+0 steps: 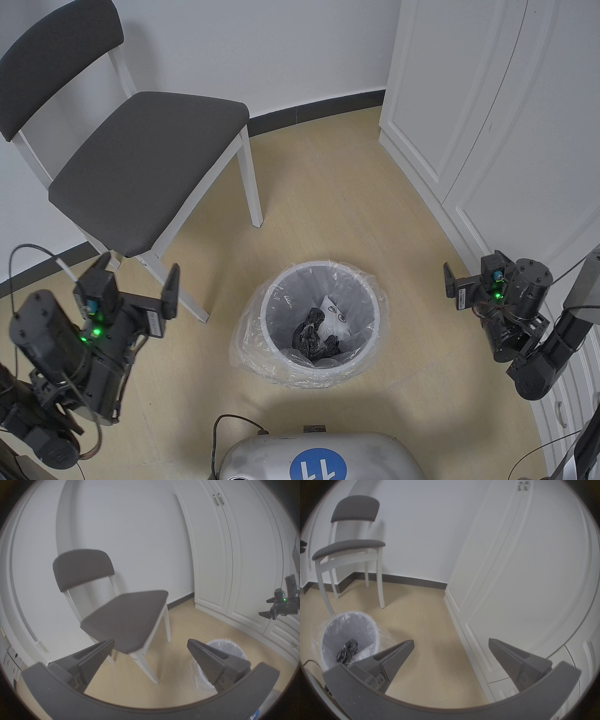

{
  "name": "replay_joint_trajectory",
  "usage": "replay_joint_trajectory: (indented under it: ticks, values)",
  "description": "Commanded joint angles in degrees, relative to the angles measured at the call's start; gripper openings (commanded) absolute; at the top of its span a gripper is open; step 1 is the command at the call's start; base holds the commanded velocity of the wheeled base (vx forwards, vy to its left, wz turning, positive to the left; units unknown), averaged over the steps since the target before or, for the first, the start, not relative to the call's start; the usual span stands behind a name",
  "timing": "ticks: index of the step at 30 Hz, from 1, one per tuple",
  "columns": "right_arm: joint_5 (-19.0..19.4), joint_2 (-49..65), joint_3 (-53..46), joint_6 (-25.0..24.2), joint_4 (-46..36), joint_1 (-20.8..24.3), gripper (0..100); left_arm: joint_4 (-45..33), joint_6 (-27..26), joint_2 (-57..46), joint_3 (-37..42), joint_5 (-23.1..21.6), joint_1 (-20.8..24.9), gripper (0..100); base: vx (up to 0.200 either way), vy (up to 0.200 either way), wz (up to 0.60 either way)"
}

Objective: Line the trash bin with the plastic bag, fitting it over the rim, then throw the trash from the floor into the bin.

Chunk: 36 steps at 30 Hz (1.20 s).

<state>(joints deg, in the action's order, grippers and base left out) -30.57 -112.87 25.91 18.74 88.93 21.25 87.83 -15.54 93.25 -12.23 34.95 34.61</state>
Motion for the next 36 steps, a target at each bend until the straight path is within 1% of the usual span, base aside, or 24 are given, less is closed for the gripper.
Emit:
replay_joint_trajectory:
  ticks: [1,3,4,5,7,8,10,13,15,16,18,19,20,22,24,25,26,27,28,30,32,34,35,36]
  values:
    - [-0.28,12.5,-4.9,-1.77,1.07,-1.21,100,-0.12,-5.73,-19.15,4.32,0.91,-0.24,100,0.0,0.0,0.0]
    - [-0.28,12.94,-5.25,-1.77,1.07,-1.12,100,-0.12,-5.73,-19.51,4.49,0.91,-0.24,100,0.0,0.0,0.0]
    - [-0.36,20.41,-9.73,-1.51,1.07,0.72,100,-0.38,-5.64,-25.13,6.95,0.91,-1.21,100,0.0,0.0,0.0]
    - [-0.63,23.4,-11.05,-1.33,1.07,1.52,100,-0.47,-5.64,-27.59,8.45,0.82,-2.0,100,0.0,0.0,0.0]
    - [-1.33,26.04,-12.02,-1.33,1.07,1.6,100,-0.56,-5.64,-29.96,9.77,0.82,-2.7,100,0.0,0.0,0.0]
    - [-2.82,29.46,-13.25,-1.6,-0.95,1.43,100,-0.82,-5.73,-32.86,11.61,0.82,-3.32,100,0.0,0.0,0.0]
    - [-3.18,31.22,-14.13,-1.86,-2.09,1.08,100,-1.35,-5.55,-34.71,12.23,0.82,-3.67,100,0.0,0.0,0.0]
    - [-3.88,39.57,-19.05,-2.92,-3.85,0.37,100,-6.45,-5.46,-42.36,12.23,0.82,-6.4,100,0.0,0.0,0.0]
    - [-4.05,41.94,-19.93,-2.65,-4.29,0.2,100,-7.76,-5.46,-44.03,12.23,0.82,-7.19,100,0.0,0.0,0.0]
    - [-4.05,46.6,-20.9,-2.48,-6.23,-1.82,100,-11.1,-5.37,-47.89,12.23,0.73,-8.33,100,0.0,0.0,0.0]
    - [-3.79,50.38,-21.16,-2.83,-9.04,-5.16,100,-13.92,-5.37,-51.06,12.23,0.73,-9.21,100,0.0,0.0,0.0]
    - [-3.79,50.38,-21.16,-2.83,-9.04,-5.16,100,-13.92,-5.37,-51.06,12.23,0.73,-9.21,100,0.0,0.0,0.0]
    - [-3.7,54.95,-21.86,-2.83,-12.2,-7.01,100,-16.29,-5.37,-53.78,12.05,0.73,-10.88,100,0.0,0.0,0.0]
    - [-3.7,57.24,-22.13,-2.83,-13.52,-7.19,100,-17.26,-5.37,-55.01,11.79,0.82,-12.02,100,0.0,0.0,0.0]
    - [-3.79,62.86,-22.57,-2.83,-17.12,-8.15,100,-20.16,-5.81,-59.32,10.56,1.08,-16.5,100,0.0,0.0,0.0]
    - [-3.79,64.01,-22.57,-2.83,-17.74,-8.59,100,-21.04,-5.81,-60.64,10.12,1.35,-17.38,100,0.0,0.0,0.0]
    - [-3.79,66.82,-22.74,-2.83,-19.32,-10.0,100,-24.29,-5.99,-63.98,8.71,1.52,-19.23,100,0.0,0.0,0.0]
    - [-3.79,67.08,-22.74,-2.83,-19.41,-10.09,100,-24.73,-5.99,-64.33,8.54,1.52,-19.4,100,0.0,0.0,0.0]
    - [-3.7,70.95,-23.09,-2.83,-21.52,-11.67,100,-31.93,-5.99,-69.16,5.9,1.35,-20.46,100,0.0,0.0,0.0]
    - [-3.7,74.46,-23.18,-2.83,-23.89,-12.2,100,-40.37,-5.99,-73.91,3.09,1.08,-20.63,100,0.0,0.0,0.0]
    - [-3.62,78.77,-23.0,-2.83,-27.76,-12.37,100,-51.89,-5.29,-79.1,-1.13,1.0,-21.07,100,0.0,0.0,0.0]
    - [-3.62,81.23,-22.83,-2.83,-30.4,-12.46,100,-57.16,-4.94,-81.47,-3.24,0.91,-21.78,100,0.0,0.0,0.0]
    - [-3.62,81.5,-22.83,-2.83,-30.57,-12.46,100,-57.6,-4.94,-81.73,-3.42,0.91,-21.86,100,0.0,0.0,0.0]
    - [-3.62,83.87,-23.18,-2.92,-32.77,-12.46,100,-60.59,-4.23,-83.4,-4.74,0.91,-22.92,100,0.0,0.0,0.0]
